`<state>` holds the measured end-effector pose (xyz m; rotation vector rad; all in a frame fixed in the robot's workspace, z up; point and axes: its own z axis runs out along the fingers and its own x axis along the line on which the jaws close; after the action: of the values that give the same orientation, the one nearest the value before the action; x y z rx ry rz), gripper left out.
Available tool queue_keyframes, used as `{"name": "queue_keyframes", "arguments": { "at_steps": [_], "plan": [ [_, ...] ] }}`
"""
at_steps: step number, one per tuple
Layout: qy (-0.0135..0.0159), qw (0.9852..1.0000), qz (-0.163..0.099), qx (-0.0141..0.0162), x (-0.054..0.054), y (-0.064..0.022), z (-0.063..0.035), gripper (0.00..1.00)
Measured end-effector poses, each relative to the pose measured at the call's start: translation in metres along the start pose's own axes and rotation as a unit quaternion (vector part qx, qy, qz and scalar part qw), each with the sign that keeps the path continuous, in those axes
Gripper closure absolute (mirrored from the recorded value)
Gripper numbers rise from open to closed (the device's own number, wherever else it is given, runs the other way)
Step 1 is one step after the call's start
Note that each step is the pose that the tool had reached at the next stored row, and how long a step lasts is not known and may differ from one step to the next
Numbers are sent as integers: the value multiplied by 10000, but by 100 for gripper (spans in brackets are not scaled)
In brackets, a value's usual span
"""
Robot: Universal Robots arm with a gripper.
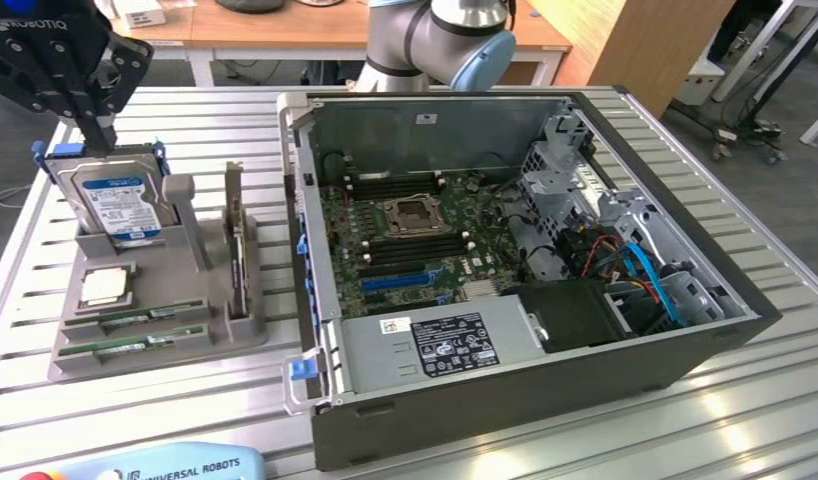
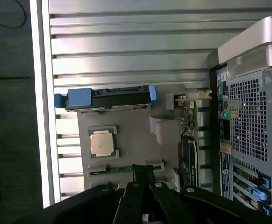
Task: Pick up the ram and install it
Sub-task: 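Reach for the ram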
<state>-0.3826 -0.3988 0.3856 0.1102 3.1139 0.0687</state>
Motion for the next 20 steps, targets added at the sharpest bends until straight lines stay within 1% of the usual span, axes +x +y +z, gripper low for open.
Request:
{"name": "queue_keyframes", "arguments": {
  "at_steps": [3,7,20],
  "plan": [
    [0,10000,0,1,1,-3,0,90],
    [0,10000,0,1,-2,-42,-2,90],
    [0,10000,0,1,-11,-134,-6,90]
  ]
}}
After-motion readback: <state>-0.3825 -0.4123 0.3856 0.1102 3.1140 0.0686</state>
